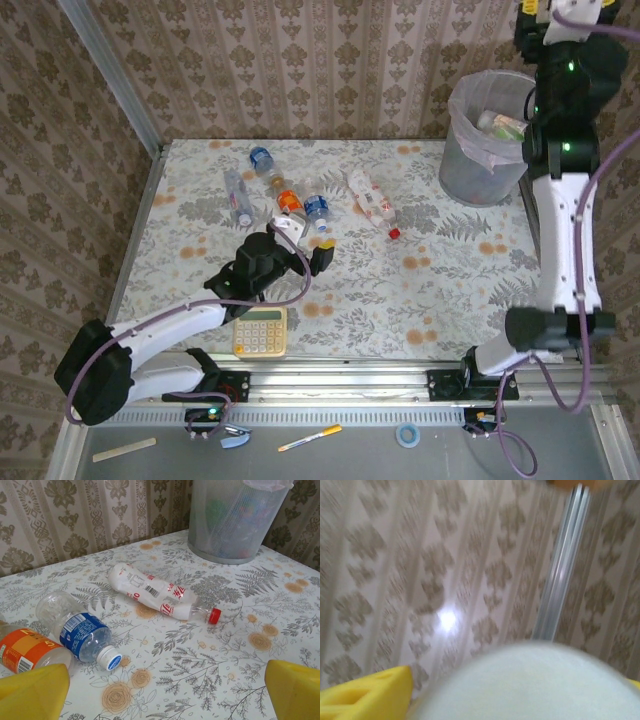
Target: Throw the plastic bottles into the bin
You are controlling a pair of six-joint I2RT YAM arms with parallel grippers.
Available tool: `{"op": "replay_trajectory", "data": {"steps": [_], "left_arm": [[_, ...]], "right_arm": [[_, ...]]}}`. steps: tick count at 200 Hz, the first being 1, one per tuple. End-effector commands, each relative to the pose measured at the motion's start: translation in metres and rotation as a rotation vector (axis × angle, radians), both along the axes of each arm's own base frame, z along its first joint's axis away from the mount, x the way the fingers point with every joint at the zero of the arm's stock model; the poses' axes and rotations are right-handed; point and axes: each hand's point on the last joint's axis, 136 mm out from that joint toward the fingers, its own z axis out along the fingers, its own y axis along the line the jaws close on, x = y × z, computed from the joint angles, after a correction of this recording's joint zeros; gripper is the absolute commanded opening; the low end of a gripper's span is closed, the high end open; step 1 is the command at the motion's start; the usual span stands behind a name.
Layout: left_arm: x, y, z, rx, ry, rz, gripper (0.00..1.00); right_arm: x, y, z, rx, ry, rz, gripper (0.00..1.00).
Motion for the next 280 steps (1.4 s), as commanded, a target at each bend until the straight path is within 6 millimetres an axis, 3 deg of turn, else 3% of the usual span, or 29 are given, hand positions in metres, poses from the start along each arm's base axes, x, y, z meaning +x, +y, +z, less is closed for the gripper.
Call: {"op": "replay_trajectory", "data": {"steps": [1,19,88,176,239,280], "left_arm": [[0.005,0.004,0.013,-0.023,0.011,0.029,1.00],[0.004,0.009,0.010,-0.013,0.030,0.038,1.00],[0.004,0.014,0.009,-0.036,0.062,0.061,1.00],[0.013,0.014,-0.003,0.021,0.183,0.126,1.00],[0.034,-0.004,-0.017,0.091,0.302,0.178,1.00],[0.045,-0.031,-0.026,0.064,0.384,0.145,1.00]], "right_arm": [[0.033,-0.026,-0.086,0.144,0.338,-0.093,0.92],[0.034,-0.025,-0.088,0.161,0.323,-0.080,1.00],[0.009,-0.002,-0.065,0.159,0.270,0.041,1.00],[-0.007,0.015,-0.070,0.188,0.278,0.135,1.00],[-0.016,0.033,-0.088,0.210,0.321,0.234,1.00],[-0.023,0.042,-0.110,0.242,0.359,0.284,1.00]]}}
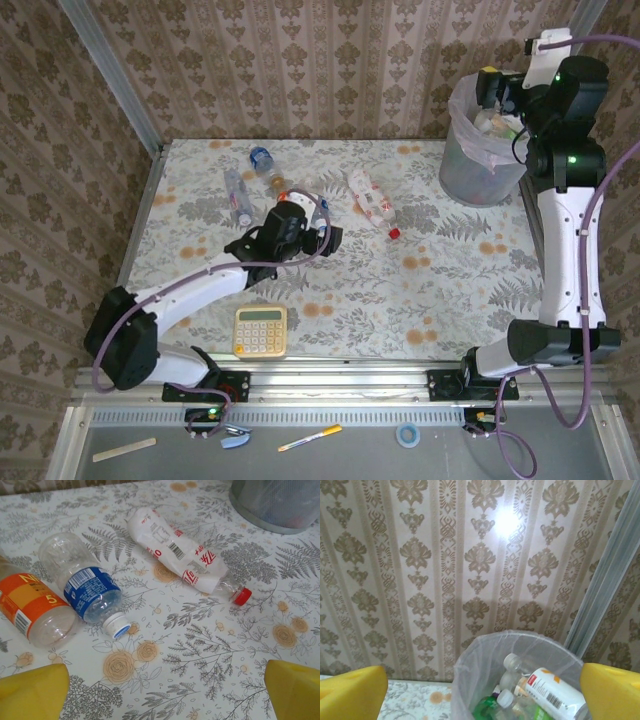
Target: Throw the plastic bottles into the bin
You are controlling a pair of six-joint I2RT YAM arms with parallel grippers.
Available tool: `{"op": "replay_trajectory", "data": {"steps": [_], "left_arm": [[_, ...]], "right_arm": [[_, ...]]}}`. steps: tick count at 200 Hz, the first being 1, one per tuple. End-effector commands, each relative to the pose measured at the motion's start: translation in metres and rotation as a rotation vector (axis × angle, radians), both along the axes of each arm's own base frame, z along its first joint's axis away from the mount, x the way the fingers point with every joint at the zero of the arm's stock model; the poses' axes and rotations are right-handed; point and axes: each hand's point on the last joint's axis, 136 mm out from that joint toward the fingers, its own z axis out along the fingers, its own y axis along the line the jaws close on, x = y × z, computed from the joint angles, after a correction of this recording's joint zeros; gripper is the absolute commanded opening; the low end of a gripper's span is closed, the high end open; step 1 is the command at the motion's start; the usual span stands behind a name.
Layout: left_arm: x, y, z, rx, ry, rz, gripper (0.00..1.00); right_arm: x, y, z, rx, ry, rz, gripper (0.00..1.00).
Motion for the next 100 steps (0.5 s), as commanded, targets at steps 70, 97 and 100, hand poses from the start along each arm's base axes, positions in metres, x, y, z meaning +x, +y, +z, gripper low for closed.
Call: {"op": "replay_trajectory", "data": {"steps": [70,97,100], "left_arm": [[0.036,-0.085,-0.024,-0.228,0.308,-0.003,0.93],[0.059,-0.099,-0.039,-0.277,0.377,0.043,0.89],[0.062,-0.100,-0.042,-0.283,0.384,0.049,0.89]], "right_arm": [[-0.051,0.033,-0.041,0.094,0.066,0.114,1.00],[-0.073,0.046,-0.060,0.152,0.088,0.158,1.00],[-0.075,0.048,-0.063,0.156,0.091,0.165,1.00]]}}
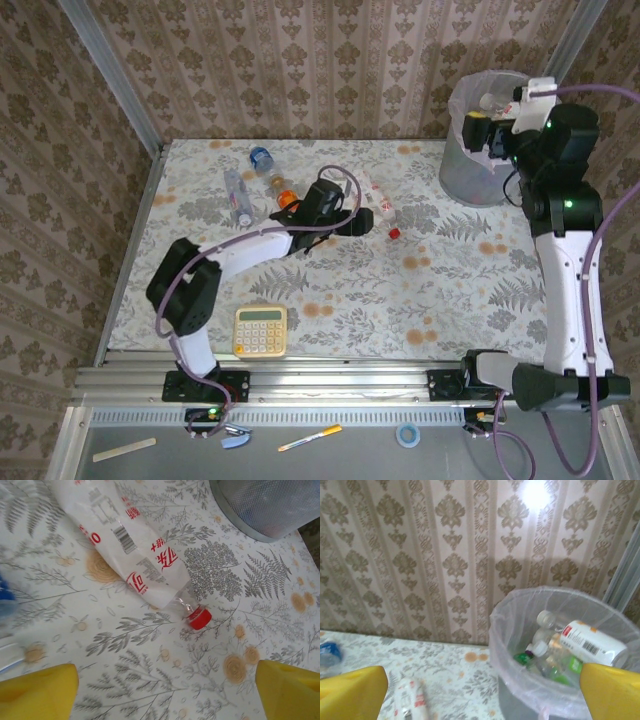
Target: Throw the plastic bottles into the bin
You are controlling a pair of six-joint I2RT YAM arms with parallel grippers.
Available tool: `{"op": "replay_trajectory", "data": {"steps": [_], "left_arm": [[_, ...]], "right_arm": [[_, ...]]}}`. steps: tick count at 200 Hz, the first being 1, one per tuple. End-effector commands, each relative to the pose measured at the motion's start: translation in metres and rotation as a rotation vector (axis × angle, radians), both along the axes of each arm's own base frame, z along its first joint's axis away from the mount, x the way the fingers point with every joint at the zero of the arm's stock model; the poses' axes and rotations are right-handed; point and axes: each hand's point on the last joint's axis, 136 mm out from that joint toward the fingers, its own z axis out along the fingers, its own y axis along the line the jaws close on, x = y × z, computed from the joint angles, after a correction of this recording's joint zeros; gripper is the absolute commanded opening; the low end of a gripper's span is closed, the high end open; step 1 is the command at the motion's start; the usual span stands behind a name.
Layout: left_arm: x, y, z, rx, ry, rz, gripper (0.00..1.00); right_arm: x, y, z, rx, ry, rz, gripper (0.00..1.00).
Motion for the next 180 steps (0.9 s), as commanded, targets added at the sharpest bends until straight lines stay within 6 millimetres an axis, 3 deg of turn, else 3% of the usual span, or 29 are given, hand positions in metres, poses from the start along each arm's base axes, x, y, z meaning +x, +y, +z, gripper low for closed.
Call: {"op": "replay_trajectory", "data": {"steps": [1,77,134,180], "left_arm": [[0.018,-0.012,0.000,-0.102,0.092,0.053,0.89],[0.066,-0.034,-0.034,-0.139,0.182,0.114,0.84],[0.091,-0.033,-0.059,-0.170,0.207,0.163,0.81],[0.105,-0.039,-0.065,-0.210,0.203,0.166,0.77]], "right_arm": [[-0.021,0.016,-0.010,0.071,0.010,0.057,1.00],[-0.059,0.040,-0.060,0.181,0.135,0.133,1.00],[-0.066,0.048,-0.072,0.192,0.172,0.158,1.00],[-0.068,0.049,-0.079,0.179,0.180,0.161,1.00]]}}
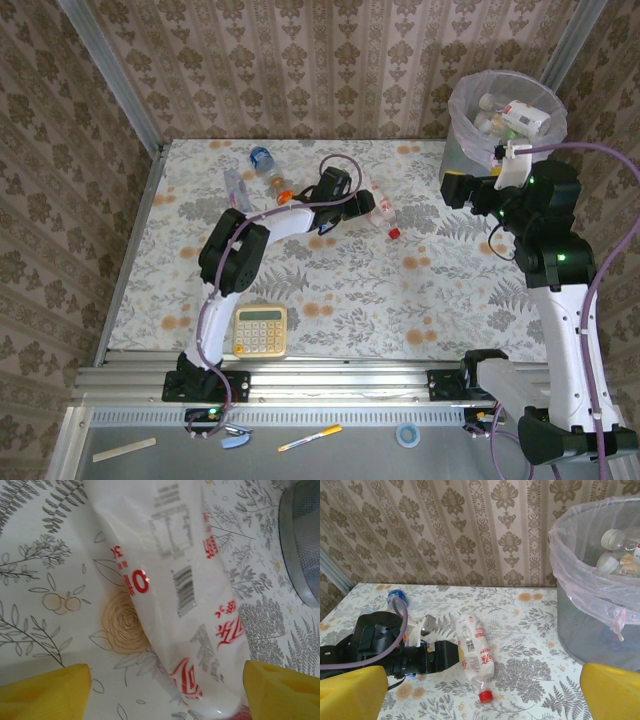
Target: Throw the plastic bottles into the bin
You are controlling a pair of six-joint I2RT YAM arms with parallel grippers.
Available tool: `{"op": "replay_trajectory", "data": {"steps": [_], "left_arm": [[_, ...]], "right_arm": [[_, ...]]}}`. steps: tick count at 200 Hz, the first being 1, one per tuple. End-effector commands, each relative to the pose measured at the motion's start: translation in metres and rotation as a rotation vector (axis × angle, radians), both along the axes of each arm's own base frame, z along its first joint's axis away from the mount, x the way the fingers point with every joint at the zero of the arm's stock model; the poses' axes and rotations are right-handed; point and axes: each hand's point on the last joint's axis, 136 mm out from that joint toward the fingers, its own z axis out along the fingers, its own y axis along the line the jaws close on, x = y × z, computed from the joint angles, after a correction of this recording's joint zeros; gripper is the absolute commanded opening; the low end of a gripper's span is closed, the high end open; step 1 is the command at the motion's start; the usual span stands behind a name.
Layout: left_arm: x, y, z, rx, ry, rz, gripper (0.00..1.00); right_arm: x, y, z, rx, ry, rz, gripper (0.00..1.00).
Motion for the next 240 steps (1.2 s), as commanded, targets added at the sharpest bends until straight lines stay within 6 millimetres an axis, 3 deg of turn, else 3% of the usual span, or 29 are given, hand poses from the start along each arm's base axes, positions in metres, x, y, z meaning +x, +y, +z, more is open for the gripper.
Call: {"op": "replay_trajectory", "data": {"steps": [1,104,156,201,240], "left_arm": [[0.014,-0.013,0.017,-0.079,-0.029,0.000,0.77],[0.030,-0.030,-0.002,-0.117,-0.019,-0.003,0.66],[0.027,-0.027,-0.014,-0.103,-0.012,0.000,0.39],[0.023,-0.026,0.005,-0.120,-0.086,-0.038,0.21],[0.014,-0.023,0.020,-0.129,-0.147,-0.078,0.12]], "right_arm": [[-0.007,0.006,-0.006,0.012,0.018,0.024,1.00],[-0.009,0.006,-0.018,0.001,0.026,0.026,1.00],[-0.008,0.005,-0.026,-0.009,0.030,0.022,1.00],[-0.003,0.003,-0.038,0.008,0.048,0.005,1.00],[0.002,0.000,-0.051,0.026,0.086,-0.022,1.00]]}}
